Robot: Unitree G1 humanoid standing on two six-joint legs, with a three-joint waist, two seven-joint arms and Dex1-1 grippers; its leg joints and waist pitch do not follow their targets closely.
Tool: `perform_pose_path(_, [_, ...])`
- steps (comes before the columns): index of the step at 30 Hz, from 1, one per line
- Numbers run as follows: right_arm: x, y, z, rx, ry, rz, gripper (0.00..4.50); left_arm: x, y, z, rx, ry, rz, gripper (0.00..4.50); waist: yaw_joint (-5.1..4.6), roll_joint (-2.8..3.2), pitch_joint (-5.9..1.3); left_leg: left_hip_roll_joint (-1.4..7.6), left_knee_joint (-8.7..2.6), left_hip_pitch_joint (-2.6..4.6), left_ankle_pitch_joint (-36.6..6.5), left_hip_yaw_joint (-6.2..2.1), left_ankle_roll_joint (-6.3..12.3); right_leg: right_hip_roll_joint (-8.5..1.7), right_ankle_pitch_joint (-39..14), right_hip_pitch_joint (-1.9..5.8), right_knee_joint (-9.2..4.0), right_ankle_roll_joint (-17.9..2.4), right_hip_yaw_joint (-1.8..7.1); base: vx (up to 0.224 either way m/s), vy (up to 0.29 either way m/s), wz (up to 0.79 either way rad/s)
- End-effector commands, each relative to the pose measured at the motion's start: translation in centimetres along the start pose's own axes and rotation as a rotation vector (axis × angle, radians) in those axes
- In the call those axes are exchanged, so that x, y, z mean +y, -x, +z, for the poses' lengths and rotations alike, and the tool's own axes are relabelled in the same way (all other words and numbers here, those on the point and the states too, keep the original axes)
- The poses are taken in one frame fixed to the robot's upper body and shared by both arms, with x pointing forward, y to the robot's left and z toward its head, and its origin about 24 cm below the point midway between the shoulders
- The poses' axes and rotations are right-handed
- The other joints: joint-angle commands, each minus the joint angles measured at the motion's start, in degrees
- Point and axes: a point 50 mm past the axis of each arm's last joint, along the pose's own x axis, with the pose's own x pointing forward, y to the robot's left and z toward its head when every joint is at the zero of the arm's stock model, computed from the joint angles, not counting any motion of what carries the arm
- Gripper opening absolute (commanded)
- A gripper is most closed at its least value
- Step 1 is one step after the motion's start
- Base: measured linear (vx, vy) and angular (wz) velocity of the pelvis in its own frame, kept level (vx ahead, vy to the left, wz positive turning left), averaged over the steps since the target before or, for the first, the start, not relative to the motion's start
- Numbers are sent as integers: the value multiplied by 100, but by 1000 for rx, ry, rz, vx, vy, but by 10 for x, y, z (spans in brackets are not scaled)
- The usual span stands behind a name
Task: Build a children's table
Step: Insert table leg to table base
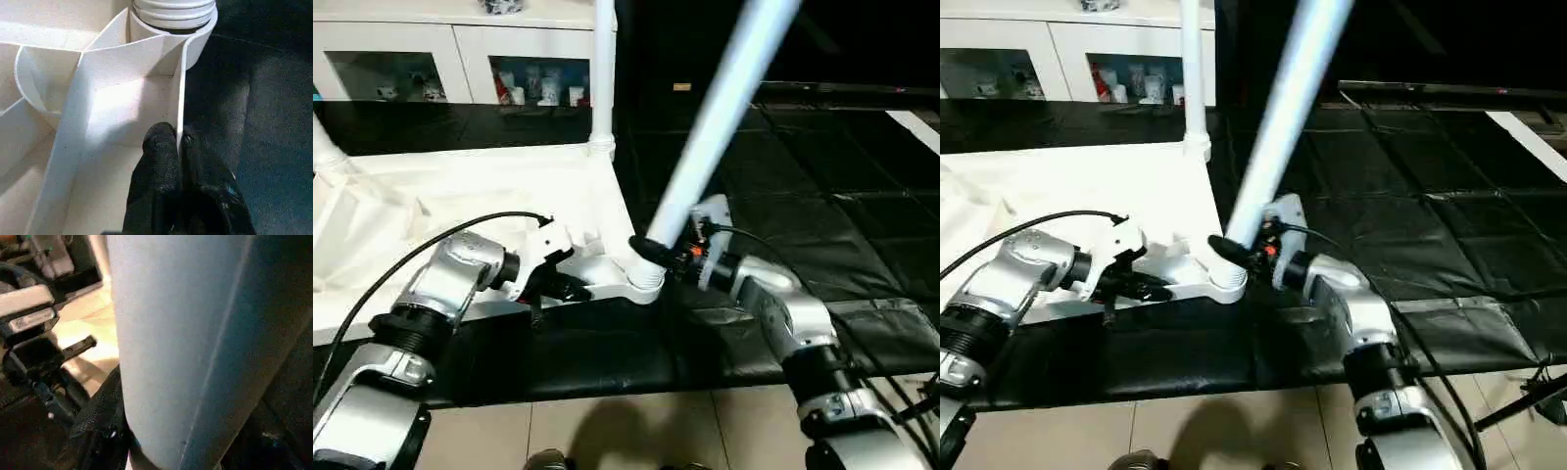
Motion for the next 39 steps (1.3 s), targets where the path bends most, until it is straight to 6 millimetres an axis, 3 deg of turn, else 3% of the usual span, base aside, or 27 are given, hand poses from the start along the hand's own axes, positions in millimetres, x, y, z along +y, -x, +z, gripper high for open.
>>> perform_pose_path(1, [-3, 17, -35, 78, -77, -82, 190, 8, 7, 21, -101, -19, 40, 0, 19, 159, -515, 400, -503, 128, -1774, -210, -262, -634, -1900, 268, -485, -1099, 435, 0, 0, 0])
perform_pose_path(5, [2, 21, -42, 79, -61, -72, 190, 9, 7, 22, -103, -14, 52, 0, 30, 162, -520, 385, -503, 117, -1759, -210, -195, -627, -2004, 276, -503, -1028, 426, 0, 0, 0])
perform_pose_path(6, [5, 23, -45, 100, -16, -60, 190, 10, 7, 22, -100, -13, 58, 0, 39, 217, -528, 393, -504, 130, -1796, -216, -206, -629, -2085, 263, -525, -989, 420, 0, 0, 0])
perform_pose_path(7, [7, 25, -48, 129, 37, -48, 190, 11, 7, 22, -97, -13, 63, 0, 40, 213, -525, 393, -507, 132, -1818, -218, -214, -621, -2083, 257, -520, -980, 417, 0, 0, 0])
perform_pose_path(12, [12, 28, -60, 317, 297, 56, 190, 12, 6, 22, -86, -23, 78, 0, 30, 171, -501, 366, -503, 154, -1930, -217, -206, -626, -2606, 244, -579, -797, 402, 0, 0, 0])
perform_pose_path(15, [14, 26, -61, 332, 298, 80, 190, 12, 6, 21, -85, -24, 84, 0, 18, 153, -489, 373, -506, 169, -2036, -241, -140, -644, -2925, 247, -620, -704, 397, 0, 0, 0])
perform_pose_path(16, [14, 23, -62, 339, 293, 93, 190, 12, 6, 21, -86, -23, 89, 0, 4, 90, -487, 377, -513, 168, -2022, -241, -110, -634, -2946, 245, -619, -685, 391, 0, 0, 0])
perform_pose_path(17, [14, 23, -62, 339, 293, 93, 190, 12, 6, 21, -86, -23, 89, 0, 5, 112, -486, 377, -510, 171, -2042, -245, -110, -645, -2968, 241, -617, -687, 392, 0, 0, 0])
perform_pose_path(18, [14, 20, -63, 350, 297, 107, 190, 11, 6, 20, -86, -23, 89, 0, -10, 76, -479, 380, -512, 168, -2062, -245, -98, -645, -3044, 239, -627, -666, 386, 0, 0, 0])
perform_pose_path(20, [14, 15, -62, 345, 283, 119, 190, 10, 6, 19, -81, -30, 79, 0, -31, 93, -460, 374, -513, 188, -2207, -254, -124, -646, -3255, 220, -660, -605, 370, 0, 0, 0])
perform_pose_path(22, [15, 12, -61, 335, 268, 126, 190, 9, 6, 19, -75, -44, 67, 0, -57, 77, -454, 372, -513, 213, -2413, -278, -170, -663, -3542, 208, -698, -504, 350, 0, 0, 0])
perform_pose_path(23, [15, 9, -58, 321, 250, 135, 190, 7, 5, 19, -67, -68, 42, 0, -76, 41, -459, 379, -527, 215, -2470, -288, -186, -655, -3553, 215, -713, -463, 339, 0, 0, 0])
perform_pose_path(26, [15, 5, -54, 302, 233, 167, 190, 2, 4, 19, -34, -124, -13, 0, -108, 59, -468, 390, -543, 204, -2529, -308, -211, -663, -3457, 224, -697, -477, 347, 0, 0, 0])
perform_pose_path(28, [15, 7, -52, 323, 249, 239, 190, -4, 1, 17, 46, -223, -84, 0, -122, 90, -484, 405, -558, 205, -2574, -304, -220, -646, -3122, 222, -651, -614, 377, 0, 0, 0])
perform_pose_path(29, [15, 9, -52, 340, 253, 274, 190, -5, -1, 18, 68, -255, -112, 0, -125, 72, -485, 408, -566, 200, -2559, -299, -219, -640, -3050, 230, -646, -634, 381, 0, 0, 0])
perform_pose_path(32, [17, 12, -53, 366, 255, 334, 190, -8, -4, 19, 88, -289, -155, 0, -77, 101, -502, 402, -557, 204, -2340, -262, -188, -642, -2745, 245, -606, -783, 412, 0, 0, 0])
perform_pose_path(39, [23, 18, -59, 433, 271, 465, 190, -7, -8, 23, 114, -289, -197, 0, 26, 73, -524, 414, -575, 241, -2230, -237, -185, -626, -2573, 276, -582, -891, 410, 0, 0, 0])
